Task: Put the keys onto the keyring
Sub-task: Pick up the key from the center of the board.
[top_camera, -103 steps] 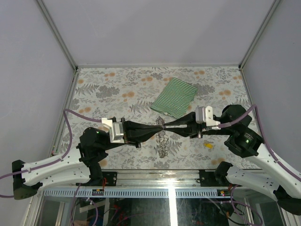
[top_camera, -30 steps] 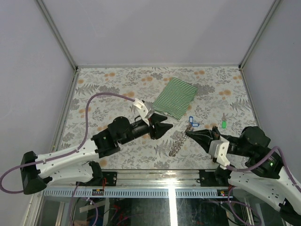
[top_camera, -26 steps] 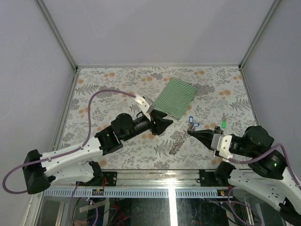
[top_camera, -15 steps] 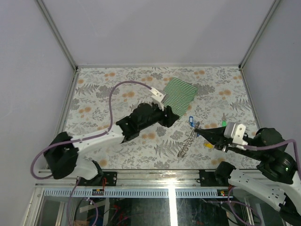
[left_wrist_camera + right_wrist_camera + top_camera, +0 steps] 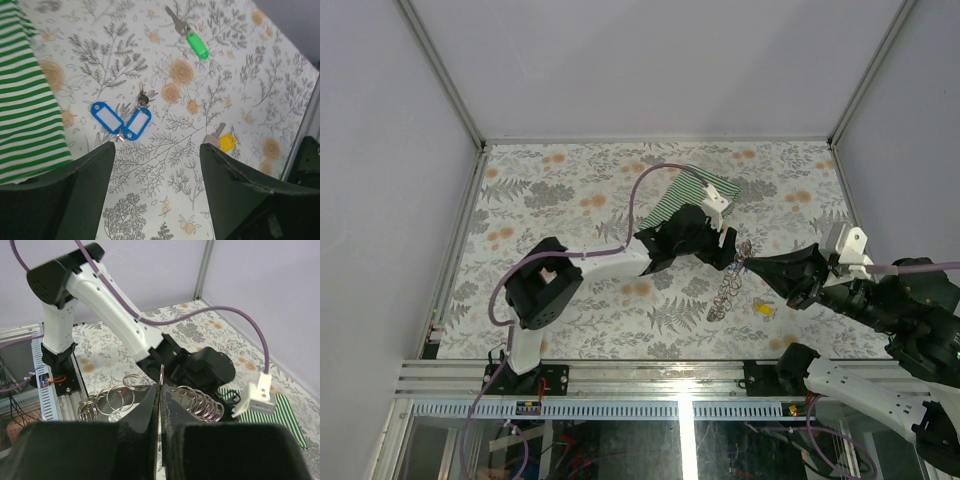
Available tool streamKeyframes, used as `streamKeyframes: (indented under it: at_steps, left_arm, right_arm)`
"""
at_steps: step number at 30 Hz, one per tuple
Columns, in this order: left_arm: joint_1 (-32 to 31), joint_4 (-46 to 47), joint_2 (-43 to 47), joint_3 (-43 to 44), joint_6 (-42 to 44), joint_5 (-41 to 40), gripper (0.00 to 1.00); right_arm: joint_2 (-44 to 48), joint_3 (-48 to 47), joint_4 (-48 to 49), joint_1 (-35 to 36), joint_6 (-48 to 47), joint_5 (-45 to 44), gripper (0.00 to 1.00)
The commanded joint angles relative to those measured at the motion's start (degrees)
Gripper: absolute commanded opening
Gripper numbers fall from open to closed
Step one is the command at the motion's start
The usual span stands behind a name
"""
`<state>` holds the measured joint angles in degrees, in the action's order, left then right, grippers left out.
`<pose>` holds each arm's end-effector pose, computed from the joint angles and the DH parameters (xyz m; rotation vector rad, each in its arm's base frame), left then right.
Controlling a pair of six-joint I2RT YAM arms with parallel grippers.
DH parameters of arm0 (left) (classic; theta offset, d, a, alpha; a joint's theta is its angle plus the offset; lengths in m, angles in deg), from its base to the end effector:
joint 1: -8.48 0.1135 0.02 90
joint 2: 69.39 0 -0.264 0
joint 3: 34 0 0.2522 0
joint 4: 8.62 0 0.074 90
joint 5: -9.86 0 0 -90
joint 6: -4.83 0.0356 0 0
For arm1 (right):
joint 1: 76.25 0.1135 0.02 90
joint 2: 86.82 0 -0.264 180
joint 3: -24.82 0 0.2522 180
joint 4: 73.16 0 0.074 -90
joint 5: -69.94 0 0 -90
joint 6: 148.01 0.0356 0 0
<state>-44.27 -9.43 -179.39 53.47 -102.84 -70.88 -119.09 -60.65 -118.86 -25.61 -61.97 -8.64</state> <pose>0.2639 -0.3565 0.2217 0.7390 1.9672 -0.9345 0.0299 0.0476 0.4706 -0.8310 1.2411 0.8067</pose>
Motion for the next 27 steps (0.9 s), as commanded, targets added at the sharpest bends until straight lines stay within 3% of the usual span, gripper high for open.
streamKeyframes:
  at_steps: [1,11,18,27]
  left_arm:
    - [2.12,-5.64,-5.14,6.73,4.04,6.73,0.70]
    - [3.84,-11.76,-14.83,14.81,8.79,11.83,0.60]
    - [4.41,-12.39,-18.56,17.46,10.06,15.48,0.50]
    - [4.50,-12.43,-20.07,18.42,10.11,15.48,0.44]
  right_arm:
    - [0.09,-1.15,3.51,0.42,2.67,-2.20,0.01]
    - [-1.58,-1.04,3.45,0.36,3.77,-1.86,0.01]
    - [-1.90,-0.56,3.91,0.38,4.32,-1.10,0.01]
    - [-2.01,-0.02,4.33,0.43,4.91,-0.62,0.01]
